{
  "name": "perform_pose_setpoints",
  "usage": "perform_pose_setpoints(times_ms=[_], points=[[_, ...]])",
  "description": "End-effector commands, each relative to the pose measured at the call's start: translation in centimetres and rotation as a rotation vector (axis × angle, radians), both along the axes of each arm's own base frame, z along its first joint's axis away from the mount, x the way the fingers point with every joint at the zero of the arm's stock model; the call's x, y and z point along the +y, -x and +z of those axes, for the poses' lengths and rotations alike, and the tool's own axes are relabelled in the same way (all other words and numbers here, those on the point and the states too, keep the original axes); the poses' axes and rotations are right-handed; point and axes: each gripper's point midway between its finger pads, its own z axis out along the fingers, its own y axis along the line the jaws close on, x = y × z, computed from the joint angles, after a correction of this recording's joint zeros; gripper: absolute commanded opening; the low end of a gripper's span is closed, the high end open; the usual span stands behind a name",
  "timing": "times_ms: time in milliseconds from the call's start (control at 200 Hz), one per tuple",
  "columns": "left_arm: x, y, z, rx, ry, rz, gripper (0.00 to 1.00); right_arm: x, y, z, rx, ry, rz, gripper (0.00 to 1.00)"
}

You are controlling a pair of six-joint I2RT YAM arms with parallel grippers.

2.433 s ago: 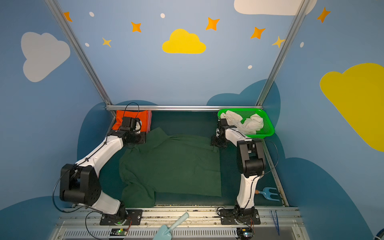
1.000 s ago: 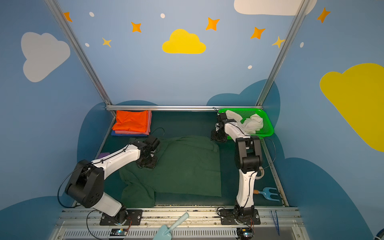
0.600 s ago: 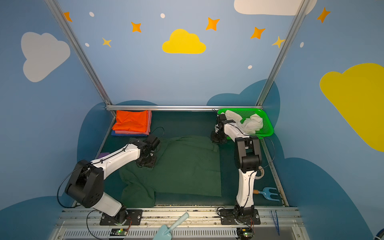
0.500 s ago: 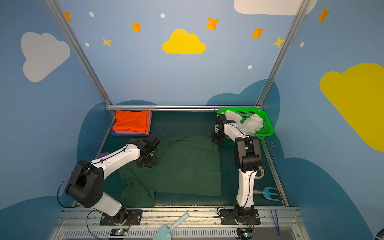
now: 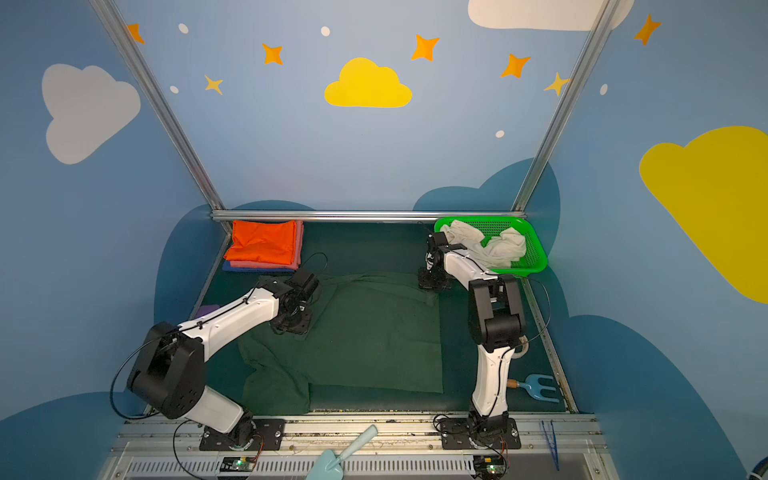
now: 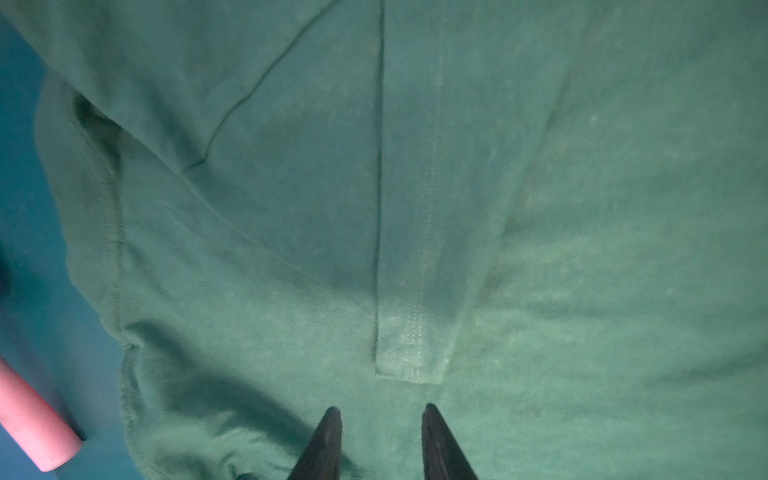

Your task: Fold and stack the t-shirts

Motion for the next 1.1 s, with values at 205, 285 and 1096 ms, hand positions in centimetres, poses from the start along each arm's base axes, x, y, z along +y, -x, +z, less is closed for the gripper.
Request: perform_pose_setpoints(times_ms=[205,285,1096], points=[[0.6,-0.9,1.1,-0.052,-0.035,0.033,0.34,0.5,3.0,2.8,-0.172,0.132,0.104,0.0],[0.6,-1.1,1.0,-0.053,-0.041,0.04,0.34,0.6,4.0,2.6,-0.183,0.169,0.133,0.0],[0.7,-1.4,0.2,-0.044,-0.062,0.048,0.34,0.1,5.5,4.1,-0.198,0.149,0.088,0.36]])
